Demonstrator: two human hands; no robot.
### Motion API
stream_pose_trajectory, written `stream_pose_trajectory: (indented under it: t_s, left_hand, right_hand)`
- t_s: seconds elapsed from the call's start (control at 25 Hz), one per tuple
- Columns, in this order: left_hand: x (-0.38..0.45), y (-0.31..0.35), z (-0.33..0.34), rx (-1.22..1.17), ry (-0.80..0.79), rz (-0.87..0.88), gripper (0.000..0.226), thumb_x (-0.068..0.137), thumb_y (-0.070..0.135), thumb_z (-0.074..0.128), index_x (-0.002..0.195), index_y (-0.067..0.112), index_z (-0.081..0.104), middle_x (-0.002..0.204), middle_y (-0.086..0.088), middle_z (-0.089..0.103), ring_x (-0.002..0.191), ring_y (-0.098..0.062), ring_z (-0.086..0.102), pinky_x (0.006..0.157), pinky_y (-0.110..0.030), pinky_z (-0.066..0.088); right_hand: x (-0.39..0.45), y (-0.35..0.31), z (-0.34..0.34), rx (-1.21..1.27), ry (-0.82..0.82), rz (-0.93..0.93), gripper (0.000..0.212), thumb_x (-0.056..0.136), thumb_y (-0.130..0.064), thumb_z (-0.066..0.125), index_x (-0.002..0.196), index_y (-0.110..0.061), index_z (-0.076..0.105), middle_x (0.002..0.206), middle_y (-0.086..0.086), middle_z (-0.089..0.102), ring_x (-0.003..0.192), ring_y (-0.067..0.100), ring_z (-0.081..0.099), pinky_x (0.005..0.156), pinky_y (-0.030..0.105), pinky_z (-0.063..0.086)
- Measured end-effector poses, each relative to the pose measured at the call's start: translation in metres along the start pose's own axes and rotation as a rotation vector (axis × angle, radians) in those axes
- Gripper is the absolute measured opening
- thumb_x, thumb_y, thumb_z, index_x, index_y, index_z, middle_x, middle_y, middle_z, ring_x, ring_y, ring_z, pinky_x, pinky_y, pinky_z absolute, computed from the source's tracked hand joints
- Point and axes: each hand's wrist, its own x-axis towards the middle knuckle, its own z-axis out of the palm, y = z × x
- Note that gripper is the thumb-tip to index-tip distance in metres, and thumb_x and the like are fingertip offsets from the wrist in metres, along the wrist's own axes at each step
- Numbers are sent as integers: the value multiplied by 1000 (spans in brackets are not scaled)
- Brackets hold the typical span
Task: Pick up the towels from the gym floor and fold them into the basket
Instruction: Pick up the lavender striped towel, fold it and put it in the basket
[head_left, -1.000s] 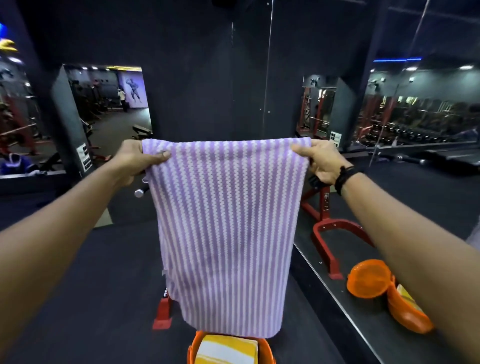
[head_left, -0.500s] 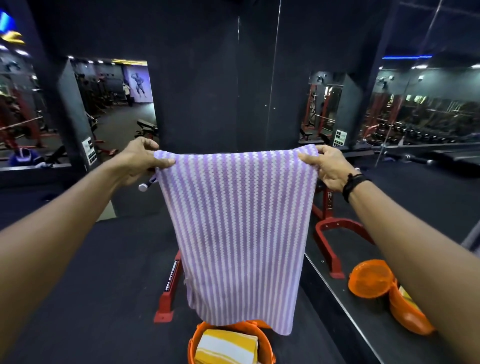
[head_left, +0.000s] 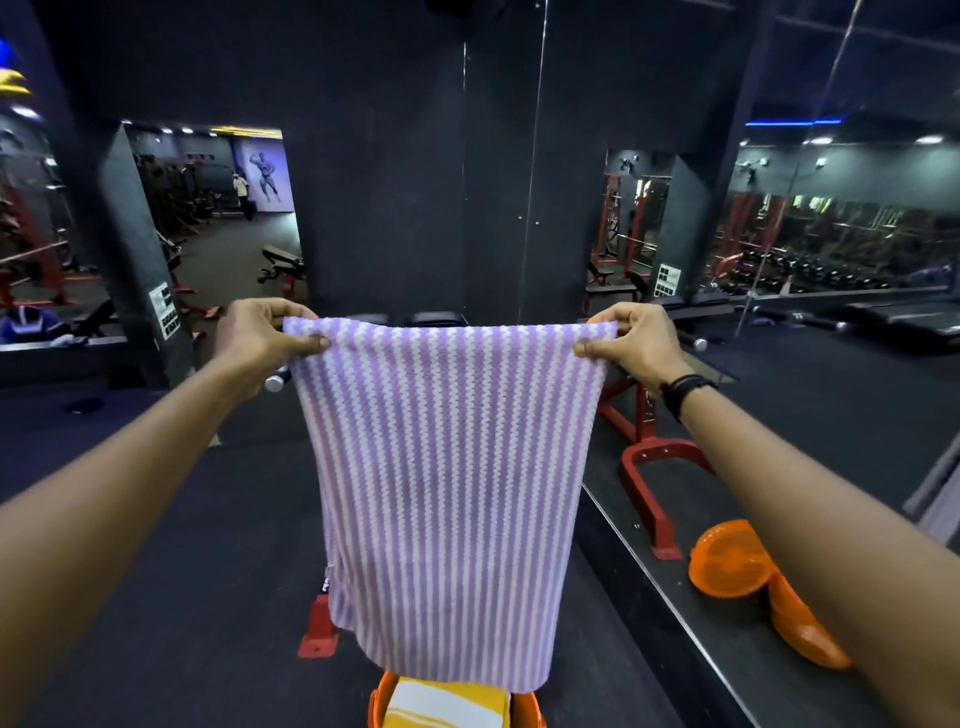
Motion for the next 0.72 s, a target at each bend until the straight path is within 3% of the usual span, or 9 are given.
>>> stream_pose_trajectory:
  t_s: [0.12,0.2,0.28,0.36,0.44,0.52,0.6,0.64,0.72]
  left_hand:
    - [0,-5,-2,54,-58,12,26,74,5,79,93,20,70,90,-15,67,74,-24,55,66,-46,52]
    - [-1,-7,-4,155,-55,87,32,74,9,80,104,13,71,90,-11,66,76,-21,55,67,-38,53]
    - [-5,-5,-4,302,-28,186,28,73,12,81,100,10,74,90,-11,67,80,-21,57,62,-25,45]
    - [-9,-2,-3,437,38,246,22,74,13,81,94,9,75,96,-15,69,98,-29,59,66,-25,37]
    - [-8,-6,-4,528,3,296,15,74,15,81,86,10,74,89,-13,68,96,-31,61,67,-27,35]
    - [-9,-10,-10,564,-248,246,10,76,13,79,74,14,69,70,0,64,73,-18,58,57,-26,37]
    - [-5,-2,-17,491,-508,159,15,79,6,75,72,15,67,55,10,59,59,-6,53,50,-15,37]
    - [-2,10,-17,372,-488,189,12,80,3,74,76,12,67,54,11,60,54,-2,52,48,-11,38]
    - [4,34,-17,-76,-232,253,20,78,9,76,94,10,65,69,7,66,55,4,58,50,-11,46]
  right_hand:
    - [-4,-1,6,136,-16,10,23,64,-15,87,80,-12,71,82,12,73,68,10,64,69,25,53]
    - [-5,0,7,-70,11,-66,23,61,-17,89,75,-17,70,73,3,70,57,-3,56,60,10,44]
    - [-8,1,10,-245,47,-131,24,60,-16,89,71,-17,67,69,2,64,58,2,51,51,8,35]
    - [-8,3,12,-283,46,-155,25,61,-15,88,68,-14,65,68,3,60,69,13,50,55,15,35]
    - [-5,10,12,-315,-54,-167,27,63,-18,88,67,-14,61,72,4,61,74,16,53,61,22,38]
    - [-7,14,10,-287,-332,-93,28,66,-15,86,68,-15,59,73,7,64,69,16,55,63,27,43]
    - [-4,5,2,-215,-569,-41,27,68,-14,85,72,-12,58,70,10,61,64,16,54,60,28,43]
    - [2,-6,-5,-142,-562,-54,28,66,-19,85,74,-12,59,71,9,60,64,17,53,59,30,42]
    - [14,-28,-17,181,-394,-55,41,57,-33,85,86,-15,62,81,7,65,71,19,59,62,34,49]
